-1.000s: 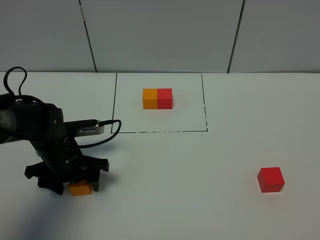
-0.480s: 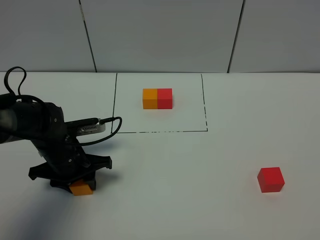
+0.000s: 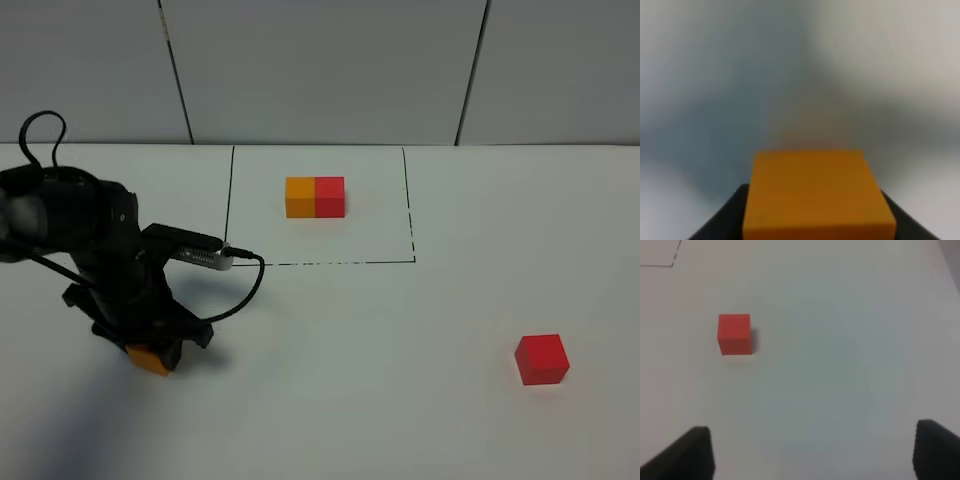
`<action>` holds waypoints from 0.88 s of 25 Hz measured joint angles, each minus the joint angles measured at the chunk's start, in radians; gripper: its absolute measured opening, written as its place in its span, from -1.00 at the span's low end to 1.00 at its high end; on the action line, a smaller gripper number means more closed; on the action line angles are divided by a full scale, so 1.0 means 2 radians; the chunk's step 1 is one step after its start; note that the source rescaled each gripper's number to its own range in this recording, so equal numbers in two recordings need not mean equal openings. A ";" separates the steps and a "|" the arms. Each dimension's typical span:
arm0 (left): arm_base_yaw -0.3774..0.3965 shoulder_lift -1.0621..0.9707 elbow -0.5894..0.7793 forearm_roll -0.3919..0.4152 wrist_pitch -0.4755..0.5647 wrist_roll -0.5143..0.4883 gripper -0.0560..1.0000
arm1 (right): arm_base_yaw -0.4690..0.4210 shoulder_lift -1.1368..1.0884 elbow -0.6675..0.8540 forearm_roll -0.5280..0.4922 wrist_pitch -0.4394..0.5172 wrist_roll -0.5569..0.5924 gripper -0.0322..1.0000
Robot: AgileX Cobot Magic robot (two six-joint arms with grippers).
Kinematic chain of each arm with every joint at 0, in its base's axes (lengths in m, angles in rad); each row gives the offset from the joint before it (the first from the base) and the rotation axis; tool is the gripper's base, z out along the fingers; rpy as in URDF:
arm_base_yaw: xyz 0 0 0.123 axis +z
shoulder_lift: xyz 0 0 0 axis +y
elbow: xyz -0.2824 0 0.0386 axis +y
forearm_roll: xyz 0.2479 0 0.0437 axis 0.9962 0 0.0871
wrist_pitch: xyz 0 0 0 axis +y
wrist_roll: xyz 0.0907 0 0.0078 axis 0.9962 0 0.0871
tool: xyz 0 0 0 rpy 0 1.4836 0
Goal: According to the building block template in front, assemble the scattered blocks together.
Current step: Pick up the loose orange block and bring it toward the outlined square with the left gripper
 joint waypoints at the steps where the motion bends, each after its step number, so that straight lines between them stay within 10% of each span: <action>1: 0.000 0.000 -0.018 0.004 0.014 0.034 -0.89 | 0.000 0.000 0.000 0.000 0.000 0.000 0.28; 13: -0.052 0.001 -0.122 0.003 0.067 0.349 -0.89 | 0.000 0.000 0.000 0.000 0.000 0.000 0.28; 22: -0.102 0.043 -0.183 -0.005 0.117 0.442 -0.89 | 0.000 0.000 0.000 0.000 0.000 0.000 0.28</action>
